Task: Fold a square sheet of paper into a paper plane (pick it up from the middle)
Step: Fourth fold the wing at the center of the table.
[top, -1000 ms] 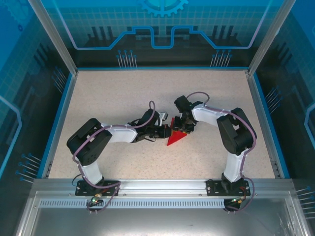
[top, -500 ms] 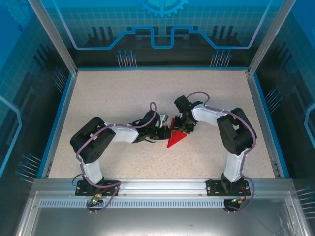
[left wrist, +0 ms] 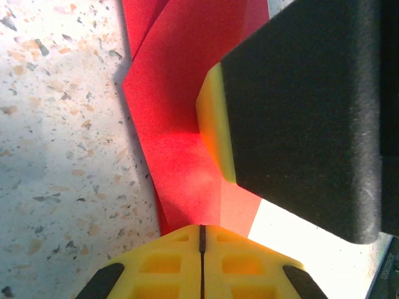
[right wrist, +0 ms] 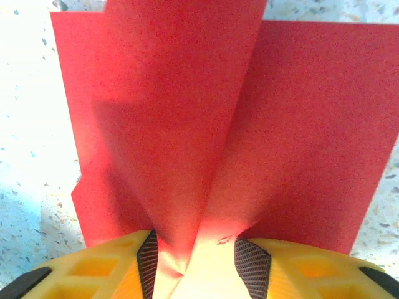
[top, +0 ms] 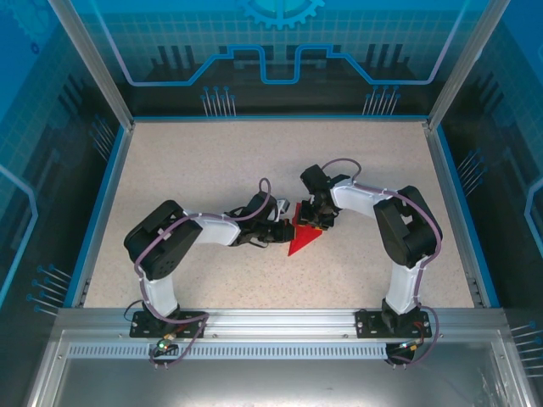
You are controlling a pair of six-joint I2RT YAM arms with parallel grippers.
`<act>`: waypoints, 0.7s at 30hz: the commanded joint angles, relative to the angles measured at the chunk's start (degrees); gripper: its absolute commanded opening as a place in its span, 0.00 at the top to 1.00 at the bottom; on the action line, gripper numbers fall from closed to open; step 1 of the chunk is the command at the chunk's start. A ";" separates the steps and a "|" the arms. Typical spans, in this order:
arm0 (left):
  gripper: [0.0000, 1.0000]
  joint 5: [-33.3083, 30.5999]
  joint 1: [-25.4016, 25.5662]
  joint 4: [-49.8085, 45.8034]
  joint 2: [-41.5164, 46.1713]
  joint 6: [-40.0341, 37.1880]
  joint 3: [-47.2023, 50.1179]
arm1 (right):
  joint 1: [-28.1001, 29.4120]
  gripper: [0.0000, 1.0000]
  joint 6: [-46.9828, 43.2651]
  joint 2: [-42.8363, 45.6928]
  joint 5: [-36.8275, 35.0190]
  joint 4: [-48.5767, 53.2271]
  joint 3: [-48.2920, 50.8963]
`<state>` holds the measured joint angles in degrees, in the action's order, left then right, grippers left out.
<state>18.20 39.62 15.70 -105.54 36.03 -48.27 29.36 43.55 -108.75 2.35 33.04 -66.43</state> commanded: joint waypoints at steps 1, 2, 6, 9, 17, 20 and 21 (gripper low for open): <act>0.94 -0.69 0.40 -1.65 -1.42 -0.26 -1.47 | 0.34 0.55 0.75 -8.63 -4.28 1.07 5.33; 0.93 -0.77 0.40 -1.73 -1.50 -0.26 -1.50 | 0.34 0.56 0.83 -8.60 -4.28 1.13 5.33; 0.93 -0.97 0.38 -1.95 -1.72 -0.25 -1.62 | 0.33 0.56 1.00 -8.59 -4.61 1.15 5.45; 0.93 -1.06 0.50 -2.06 -1.76 -0.26 -1.73 | 0.34 0.56 0.97 -8.63 -4.63 1.22 5.44; 0.93 -1.14 0.40 -2.65 -2.26 -0.24 -1.98 | 0.32 0.57 0.86 -8.89 -4.35 1.03 5.34; 0.94 -1.38 0.46 -3.50 -2.47 -0.34 -1.97 | 0.34 0.57 0.88 -8.63 -4.02 0.84 5.33; 0.94 -1.64 0.47 -3.94 -2.48 -0.39 -1.92 | 0.34 0.57 0.82 -8.57 -3.90 0.76 5.31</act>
<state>17.58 39.62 14.98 -106.89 36.03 -48.97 29.36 43.97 -108.77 2.07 33.06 -66.37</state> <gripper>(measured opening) 0.069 0.434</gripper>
